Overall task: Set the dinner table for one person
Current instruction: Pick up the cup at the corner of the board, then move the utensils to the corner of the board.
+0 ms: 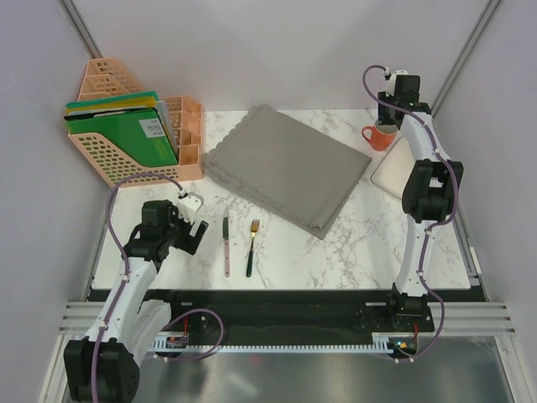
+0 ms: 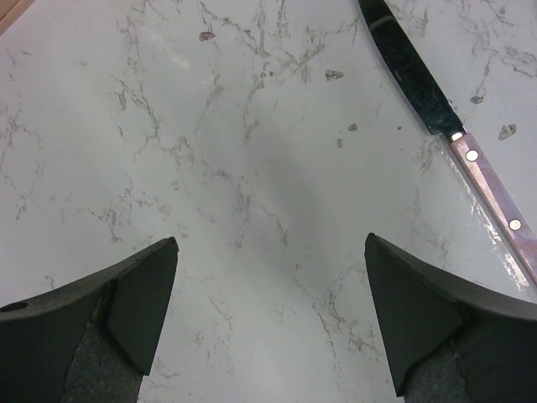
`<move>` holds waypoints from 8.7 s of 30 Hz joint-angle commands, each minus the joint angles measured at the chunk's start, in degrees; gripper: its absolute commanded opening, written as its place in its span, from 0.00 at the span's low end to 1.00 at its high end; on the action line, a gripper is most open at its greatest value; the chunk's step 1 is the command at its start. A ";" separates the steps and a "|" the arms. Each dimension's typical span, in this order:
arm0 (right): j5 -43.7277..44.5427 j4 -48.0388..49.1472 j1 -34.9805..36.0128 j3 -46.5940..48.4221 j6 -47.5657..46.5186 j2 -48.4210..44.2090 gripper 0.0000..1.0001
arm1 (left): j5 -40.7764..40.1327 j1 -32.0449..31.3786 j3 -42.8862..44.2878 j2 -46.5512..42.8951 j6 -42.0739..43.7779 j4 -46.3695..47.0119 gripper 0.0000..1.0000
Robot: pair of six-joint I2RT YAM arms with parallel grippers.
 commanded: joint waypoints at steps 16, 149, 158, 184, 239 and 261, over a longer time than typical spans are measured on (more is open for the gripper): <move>-28.92 -5.63 2.53 -29.73 -3.40 -32.13 0.60 | 0.06 0.22 -0.04 -1.22 1.25 1.49 1.00; -27.11 -28.61 8.43 -60.41 -16.86 -54.91 0.00 | 20.53 4.70 15.77 15.33 26.83 -16.42 1.00; -27.11 -27.47 8.43 -60.85 -16.34 -53.50 0.00 | 25.20 0.92 18.86 14.33 23.84 -25.13 1.00; -27.72 -26.33 8.52 -61.38 -15.54 -52.80 0.00 | 13.60 -13.49 17.89 38.15 14.34 -6.60 0.02; -28.69 -25.71 8.52 -61.46 -15.90 -50.95 0.06 | 20.98 21.75 19.82 23.04 42.46 -22.75 0.70; -29.74 -24.22 8.52 -62.34 -14.58 -51.30 0.21 | 17.02 9.80 12.09 27.16 42.30 -20.31 0.98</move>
